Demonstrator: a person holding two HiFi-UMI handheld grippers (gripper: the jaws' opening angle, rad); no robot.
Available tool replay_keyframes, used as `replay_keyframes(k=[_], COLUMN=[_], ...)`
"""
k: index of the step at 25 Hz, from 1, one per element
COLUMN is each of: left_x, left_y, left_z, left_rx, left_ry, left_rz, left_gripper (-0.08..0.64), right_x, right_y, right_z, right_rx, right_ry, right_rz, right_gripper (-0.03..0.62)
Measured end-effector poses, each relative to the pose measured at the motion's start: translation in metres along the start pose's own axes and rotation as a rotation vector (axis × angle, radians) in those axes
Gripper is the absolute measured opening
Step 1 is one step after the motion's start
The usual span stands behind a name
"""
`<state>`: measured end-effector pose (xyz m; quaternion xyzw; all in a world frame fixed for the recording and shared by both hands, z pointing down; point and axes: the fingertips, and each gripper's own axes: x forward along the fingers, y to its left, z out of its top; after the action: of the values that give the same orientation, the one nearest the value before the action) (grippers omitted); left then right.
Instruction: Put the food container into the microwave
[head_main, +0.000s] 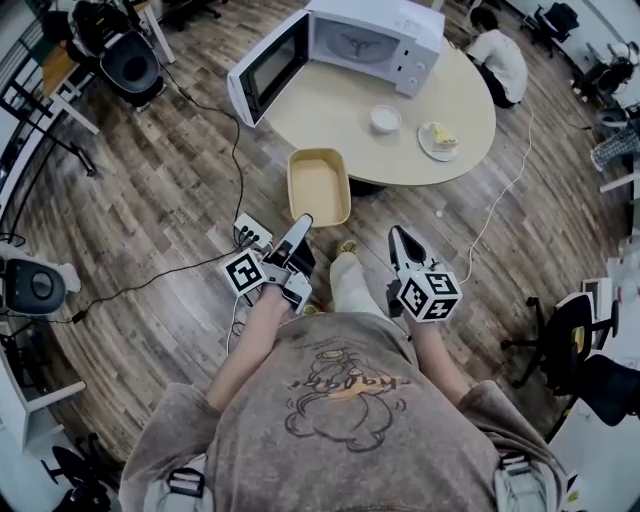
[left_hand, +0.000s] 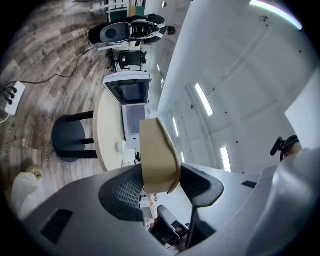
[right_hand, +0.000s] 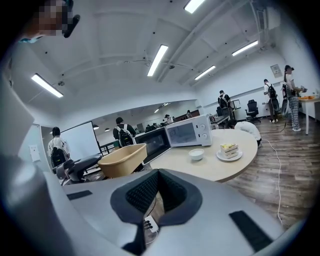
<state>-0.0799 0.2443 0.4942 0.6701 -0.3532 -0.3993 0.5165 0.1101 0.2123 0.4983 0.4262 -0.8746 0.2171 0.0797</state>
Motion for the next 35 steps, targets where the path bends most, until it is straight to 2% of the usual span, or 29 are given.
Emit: replay_keyframes(k=[13,23,35], left_x=[0.072,0.156,0.249], left_y=[0.03,0.049,0.074], left_z=[0.049,0.107,0.132], left_rx=[-0.005,0.0,-0.018], left_ry=[-0.029,-0.04,-0.062], left_rz=[-0.001,0.012,0.026], left_gripper=[0.242,0.242,0.242], right_x=[0.09,0.17,0.233], right_y=[-0.035,-0.073,-0.141], right_z=[0.038,0.092,0.138], right_rx=[0.031,0.023,0.015], right_ry=[-0.016,-0.014,0.005], right_rz=[0.055,0.085,0.116], right_gripper=[0.001,0.002,0.001])
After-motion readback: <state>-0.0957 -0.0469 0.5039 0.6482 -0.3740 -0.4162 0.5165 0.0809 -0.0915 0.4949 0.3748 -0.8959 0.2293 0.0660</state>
